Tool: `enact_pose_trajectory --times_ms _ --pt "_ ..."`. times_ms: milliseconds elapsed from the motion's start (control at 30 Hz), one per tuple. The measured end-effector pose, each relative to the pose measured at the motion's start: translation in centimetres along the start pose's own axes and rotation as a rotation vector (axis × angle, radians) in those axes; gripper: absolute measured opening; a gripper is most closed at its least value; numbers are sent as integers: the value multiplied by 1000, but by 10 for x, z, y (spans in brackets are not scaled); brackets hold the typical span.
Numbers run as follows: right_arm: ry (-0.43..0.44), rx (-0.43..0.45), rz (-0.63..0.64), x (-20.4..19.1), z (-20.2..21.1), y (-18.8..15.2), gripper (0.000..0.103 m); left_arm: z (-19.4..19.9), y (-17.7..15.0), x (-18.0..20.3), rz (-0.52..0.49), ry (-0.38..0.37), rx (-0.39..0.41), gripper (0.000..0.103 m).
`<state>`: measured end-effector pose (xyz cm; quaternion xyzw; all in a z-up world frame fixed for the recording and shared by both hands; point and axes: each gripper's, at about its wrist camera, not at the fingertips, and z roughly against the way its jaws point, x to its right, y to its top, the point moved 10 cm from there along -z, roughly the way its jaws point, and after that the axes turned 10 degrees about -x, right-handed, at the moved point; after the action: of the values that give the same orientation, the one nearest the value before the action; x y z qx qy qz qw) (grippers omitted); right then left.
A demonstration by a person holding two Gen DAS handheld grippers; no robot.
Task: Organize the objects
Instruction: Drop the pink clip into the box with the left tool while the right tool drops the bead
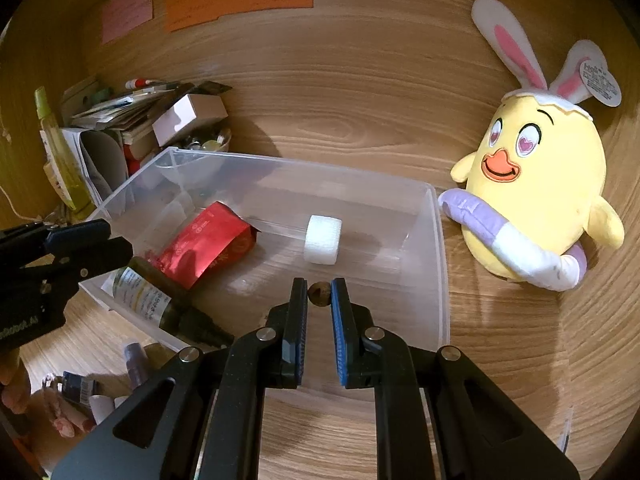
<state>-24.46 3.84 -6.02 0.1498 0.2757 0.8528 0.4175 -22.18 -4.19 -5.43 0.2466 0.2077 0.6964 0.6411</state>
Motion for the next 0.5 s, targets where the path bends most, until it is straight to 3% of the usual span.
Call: enact_pose_trajectory --times_ms 67,200,300,367,500 --pt "-1 -1 -1 1 1 0 13 4 0 1 -6 3 11 54" --pt "-7 6 0 1 4 1 31 12 1 6 -19 2 27 61" --pt "-16 22 9 -1 10 2 41 19 0 7 -20 2 39 75" --pt "-22 35 19 -3 16 3 45 26 0 8 -20 7 53 80" --pt "-28 73 26 -6 31 4 64 37 -2 9 -21 -1 64 90"
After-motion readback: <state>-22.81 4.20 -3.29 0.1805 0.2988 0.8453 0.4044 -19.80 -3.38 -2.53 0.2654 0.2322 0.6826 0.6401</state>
